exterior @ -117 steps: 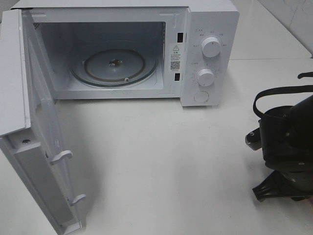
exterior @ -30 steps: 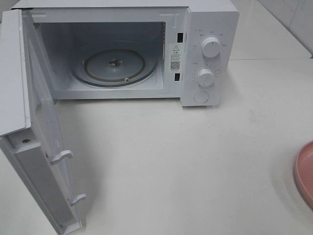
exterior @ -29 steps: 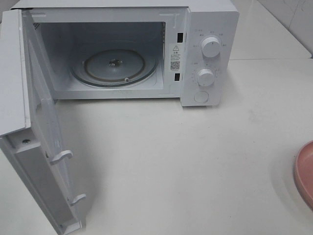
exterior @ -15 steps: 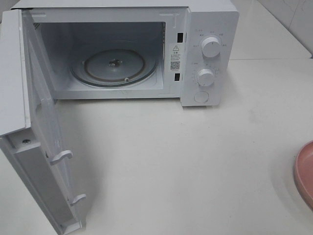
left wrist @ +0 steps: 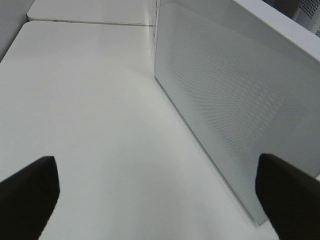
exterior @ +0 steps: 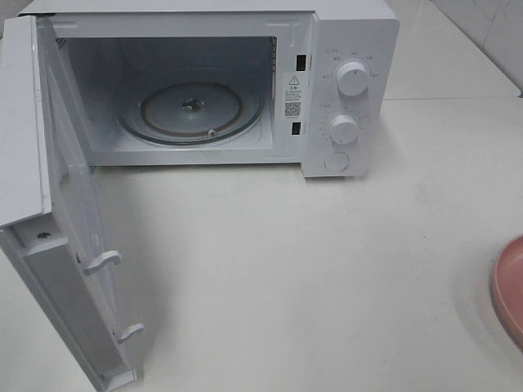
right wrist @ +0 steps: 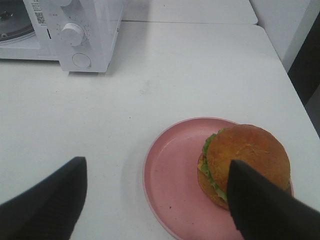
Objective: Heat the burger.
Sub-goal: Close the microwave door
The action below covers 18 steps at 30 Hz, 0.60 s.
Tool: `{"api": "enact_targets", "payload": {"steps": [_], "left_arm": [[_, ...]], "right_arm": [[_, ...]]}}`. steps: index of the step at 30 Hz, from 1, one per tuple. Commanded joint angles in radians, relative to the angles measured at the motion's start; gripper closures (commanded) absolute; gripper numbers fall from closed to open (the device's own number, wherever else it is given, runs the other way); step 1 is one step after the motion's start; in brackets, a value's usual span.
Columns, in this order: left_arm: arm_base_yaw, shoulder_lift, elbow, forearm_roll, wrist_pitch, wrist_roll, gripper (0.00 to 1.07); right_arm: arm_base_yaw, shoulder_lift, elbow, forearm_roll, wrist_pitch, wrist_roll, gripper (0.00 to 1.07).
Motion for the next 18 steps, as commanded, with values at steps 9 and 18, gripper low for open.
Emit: {"api": "enact_targets", "payload": {"steps": [9,18], "left_arm": [[0.003,-0.014,0.002,-0.021,0.001,0.000,0.07],[0.003,-0.014,0.002,-0.020,-0.001,0.000,0.07]], "right_arm": [[-0.007,-0.026,0.004,0.003,-0.016,-0.023,0.31],[-0.007,-0.026,0.004,0.003,-0.016,-0.023,0.31]]}}
